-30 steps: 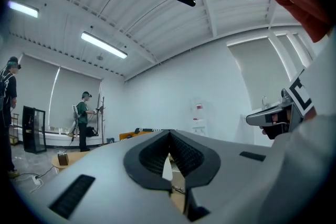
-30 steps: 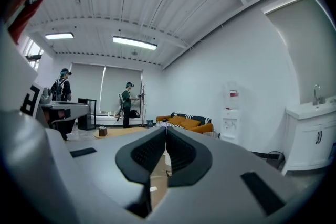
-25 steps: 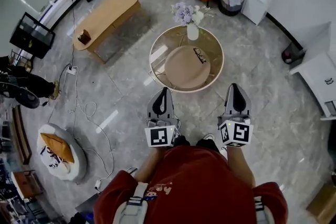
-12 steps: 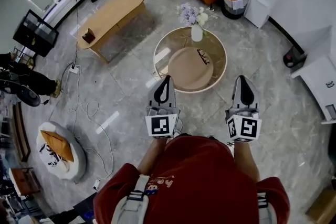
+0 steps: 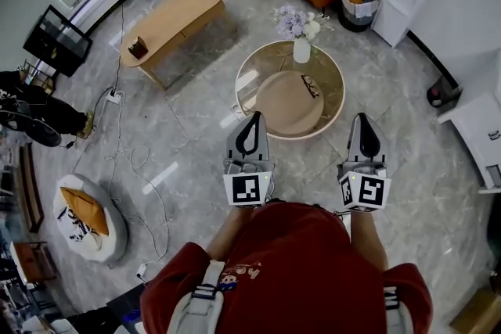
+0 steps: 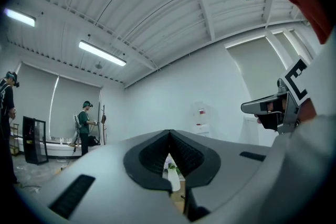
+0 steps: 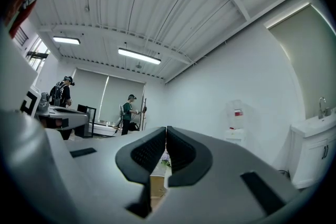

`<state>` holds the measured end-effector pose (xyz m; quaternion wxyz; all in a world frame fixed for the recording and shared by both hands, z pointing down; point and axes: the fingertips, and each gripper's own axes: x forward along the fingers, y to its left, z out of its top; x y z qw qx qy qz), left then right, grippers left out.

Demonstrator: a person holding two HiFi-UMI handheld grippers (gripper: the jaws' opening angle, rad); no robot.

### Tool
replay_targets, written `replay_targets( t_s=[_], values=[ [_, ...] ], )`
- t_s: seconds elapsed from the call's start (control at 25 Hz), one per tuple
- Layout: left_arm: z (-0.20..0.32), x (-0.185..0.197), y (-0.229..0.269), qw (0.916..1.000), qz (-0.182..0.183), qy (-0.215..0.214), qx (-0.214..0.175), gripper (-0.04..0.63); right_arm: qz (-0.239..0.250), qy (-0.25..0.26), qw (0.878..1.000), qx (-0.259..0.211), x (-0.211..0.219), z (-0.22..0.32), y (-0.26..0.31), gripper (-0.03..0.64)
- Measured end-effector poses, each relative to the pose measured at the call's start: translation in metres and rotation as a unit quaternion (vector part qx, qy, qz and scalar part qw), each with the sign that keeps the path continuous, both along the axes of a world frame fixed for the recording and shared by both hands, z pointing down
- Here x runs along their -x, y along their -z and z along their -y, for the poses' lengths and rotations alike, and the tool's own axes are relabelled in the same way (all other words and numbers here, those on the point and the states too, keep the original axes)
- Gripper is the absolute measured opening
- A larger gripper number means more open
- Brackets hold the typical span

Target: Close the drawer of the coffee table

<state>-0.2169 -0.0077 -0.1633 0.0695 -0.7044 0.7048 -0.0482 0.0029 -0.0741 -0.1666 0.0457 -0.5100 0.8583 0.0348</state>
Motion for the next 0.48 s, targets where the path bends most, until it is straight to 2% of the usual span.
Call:
replay_targets(
  t_s=[0.16, 0.48],
  values=[
    [0.007, -0.002, -0.003, 1.0, 0.007, 0.003, 0.002, 0.014, -0.003, 0.005, 1.0, 0.005, 0.003, 0.011, -0.007, 0.023],
    [-0.016, 0.001, -0.01, 1.0, 0.009, 0.004, 0.0, 0.014, -0.004, 0.006, 1.0, 0.004, 0.006, -0.015, -0.017, 0.023]
  ],
)
